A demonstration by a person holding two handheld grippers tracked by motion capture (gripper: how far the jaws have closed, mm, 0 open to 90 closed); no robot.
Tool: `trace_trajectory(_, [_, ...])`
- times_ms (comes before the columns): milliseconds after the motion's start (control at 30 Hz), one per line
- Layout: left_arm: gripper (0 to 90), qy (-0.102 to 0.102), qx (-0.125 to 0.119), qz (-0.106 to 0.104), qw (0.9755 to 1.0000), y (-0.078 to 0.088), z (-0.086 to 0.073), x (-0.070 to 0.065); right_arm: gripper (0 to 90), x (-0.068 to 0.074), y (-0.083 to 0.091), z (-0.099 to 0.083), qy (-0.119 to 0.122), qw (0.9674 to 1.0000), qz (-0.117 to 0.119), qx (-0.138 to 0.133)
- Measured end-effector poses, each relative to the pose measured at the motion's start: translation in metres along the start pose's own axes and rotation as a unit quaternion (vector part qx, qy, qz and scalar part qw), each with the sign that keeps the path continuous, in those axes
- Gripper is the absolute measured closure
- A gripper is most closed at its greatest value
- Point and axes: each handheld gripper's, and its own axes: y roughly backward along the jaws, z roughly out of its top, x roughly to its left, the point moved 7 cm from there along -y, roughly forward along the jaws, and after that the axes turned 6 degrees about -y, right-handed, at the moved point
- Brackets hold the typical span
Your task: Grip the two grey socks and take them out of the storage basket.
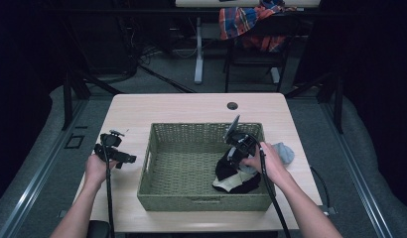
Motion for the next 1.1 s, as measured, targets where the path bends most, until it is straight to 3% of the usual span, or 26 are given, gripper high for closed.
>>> trace_trajectory(67, [0.1, 0.002, 0.000, 0.000, 1.0000, 0.000, 0.000, 0.000, 50.6, -0.002, 0.000, 0.000, 0.008, 0.9998, -0.009, 0.014])
trace_trajectory(267, [0.1, 0.001, 0.001, 0.000, 1.0000, 0.000, 0.000, 0.000, 64.0, -0.005, -0.008, 0.000, -0.012, 0.9997, -0.019, 0.004])
trace_trajectory(367, [0.1, 0.001, 0.001, 0.000, 1.0000, 0.000, 0.000, 0.000, 73.3, -0.004, -0.006, -0.001, 0.005, 0.9994, -0.021, 0.026])
trace_trajectory(400, [0.1, 0.002, 0.001, 0.000, 1.0000, 0.000, 0.000, 0.000, 76.9, -0.002, -0.009, -0.001, -0.008, 0.9997, -0.018, 0.012])
trace_trajectory(500, [0.1, 0.002, 0.001, 0.001, 1.0000, 0.000, 0.000, 0.000, 82.9, -0.004, -0.004, -0.002, -0.002, 0.9996, -0.020, 0.018])
trace_trajectory(533, [0.1, 0.002, 0.001, 0.001, 1.0000, 0.000, 0.000, 0.000, 83.4, -0.004, -0.004, -0.001, -0.010, 0.9998, -0.015, 0.006])
trace_trajectory(567, [0.1, 0.001, 0.002, 0.001, 1.0000, 0.000, 0.000, 0.000, 83.7, -0.008, 0.003, -0.002, 0.012, 0.9993, -0.021, 0.028])
trace_trajectory(600, [0.1, 0.001, 0.002, 0.001, 1.0000, 0.000, 0.000, 0.000, 83.9, -0.009, 0.007, -0.002, 0.013, 0.9995, -0.017, 0.026])
trace_trajectory(633, [0.1, 0.001, 0.002, 0.001, 1.0000, 0.000, 0.000, 0.000, 83.9, -0.006, 0.007, -0.001, -0.006, 1.0000, -0.003, -0.003])
trace_trajectory(767, [0.1, 0.001, 0.002, 0.003, 1.0000, 0.000, -0.001, 0.001, 83.9, -0.006, 0.022, -0.001, -0.019, 0.9992, 0.017, -0.032])
trace_trajectory(867, [0.1, 0.003, 0.003, 0.003, 1.0000, 0.000, -0.002, 0.001, 83.9, -0.009, 0.033, -0.002, -0.015, 0.9990, 0.022, -0.036])
trace_trajectory(933, [0.2, 0.003, 0.001, 0.005, 1.0000, 0.000, -0.002, 0.002, 83.9, -0.009, 0.040, -0.001, -0.023, 0.9975, 0.033, -0.058])
trace_trajectory(1100, [0.1, -0.004, 0.003, 0.004, 1.0000, -0.001, 0.001, -0.001, 84.0, -0.008, 0.061, -0.004, -0.021, 0.9953, 0.047, -0.082])
